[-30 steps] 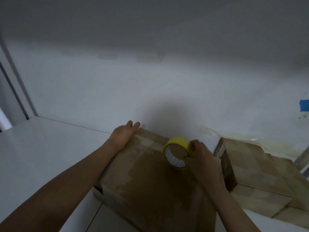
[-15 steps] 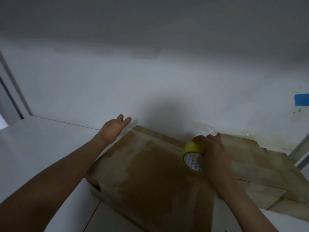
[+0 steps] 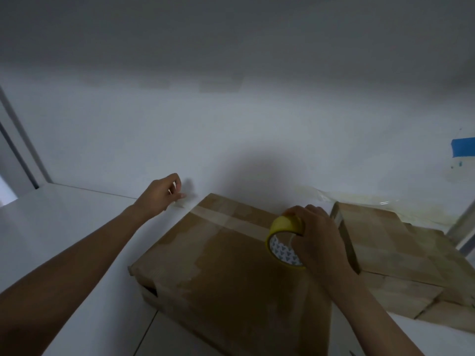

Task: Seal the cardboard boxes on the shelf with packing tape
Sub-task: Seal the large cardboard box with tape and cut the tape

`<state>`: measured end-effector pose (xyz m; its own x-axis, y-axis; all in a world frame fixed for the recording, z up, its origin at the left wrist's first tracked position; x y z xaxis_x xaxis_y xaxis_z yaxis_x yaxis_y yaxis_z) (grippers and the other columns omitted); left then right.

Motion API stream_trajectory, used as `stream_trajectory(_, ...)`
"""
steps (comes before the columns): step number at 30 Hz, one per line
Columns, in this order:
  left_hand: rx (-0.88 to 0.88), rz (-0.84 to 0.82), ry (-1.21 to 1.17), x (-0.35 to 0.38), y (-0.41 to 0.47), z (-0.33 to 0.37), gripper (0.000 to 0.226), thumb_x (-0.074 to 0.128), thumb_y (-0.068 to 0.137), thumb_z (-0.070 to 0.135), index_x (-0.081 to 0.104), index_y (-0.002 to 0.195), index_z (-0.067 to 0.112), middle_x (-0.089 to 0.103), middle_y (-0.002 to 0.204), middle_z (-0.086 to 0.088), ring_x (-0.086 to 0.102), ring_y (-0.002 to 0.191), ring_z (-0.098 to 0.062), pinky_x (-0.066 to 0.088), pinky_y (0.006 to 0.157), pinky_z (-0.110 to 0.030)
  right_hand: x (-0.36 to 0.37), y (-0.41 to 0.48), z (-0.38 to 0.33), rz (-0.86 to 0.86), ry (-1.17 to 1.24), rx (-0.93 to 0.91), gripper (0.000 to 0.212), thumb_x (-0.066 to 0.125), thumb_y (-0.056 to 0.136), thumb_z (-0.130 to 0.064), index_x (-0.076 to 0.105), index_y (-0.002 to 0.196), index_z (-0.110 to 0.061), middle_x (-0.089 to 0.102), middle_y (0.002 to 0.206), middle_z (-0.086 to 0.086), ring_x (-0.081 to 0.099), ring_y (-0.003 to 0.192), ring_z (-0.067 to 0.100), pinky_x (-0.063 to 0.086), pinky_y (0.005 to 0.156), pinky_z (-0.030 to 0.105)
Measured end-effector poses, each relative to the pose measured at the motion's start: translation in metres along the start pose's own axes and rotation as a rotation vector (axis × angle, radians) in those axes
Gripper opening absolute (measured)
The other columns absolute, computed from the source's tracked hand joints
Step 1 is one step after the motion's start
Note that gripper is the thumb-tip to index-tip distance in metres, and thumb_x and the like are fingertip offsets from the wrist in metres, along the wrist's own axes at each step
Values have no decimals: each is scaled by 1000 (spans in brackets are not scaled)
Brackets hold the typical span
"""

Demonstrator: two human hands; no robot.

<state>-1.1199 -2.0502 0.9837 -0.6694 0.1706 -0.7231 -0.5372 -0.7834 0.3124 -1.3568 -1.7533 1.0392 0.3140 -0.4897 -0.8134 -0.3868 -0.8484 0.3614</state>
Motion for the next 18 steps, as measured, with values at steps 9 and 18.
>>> stream_trajectory(9,8,61,31,19,-3,-14,23,66,95,28,48,83,22,61,73,-1,52,53,-18,45,48,-26,2,-1,4,61,-16,-17,48,69,65,-1,66,111,-17,43,87,-5,47,93,21,37,65,30)
stream_trajectory(18,-26,63,144,38,-6,-22,19,65,95,25,50,85,22,66,79,8,51,48,-2,37,50,-25,14,-2,11,3,-80,28,50,68,68,-8,63,116,-24,43,91,-8,49,98,20,49,65,36)
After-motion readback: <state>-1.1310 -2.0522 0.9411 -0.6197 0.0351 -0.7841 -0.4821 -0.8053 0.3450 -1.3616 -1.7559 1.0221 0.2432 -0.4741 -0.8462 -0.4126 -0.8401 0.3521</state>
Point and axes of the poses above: each hand's wrist, its own y-axis towards the middle knuckle, its own x-axis out of the palm, z = x × y, the point moved 6 cm from there along y, towards the middle knuckle
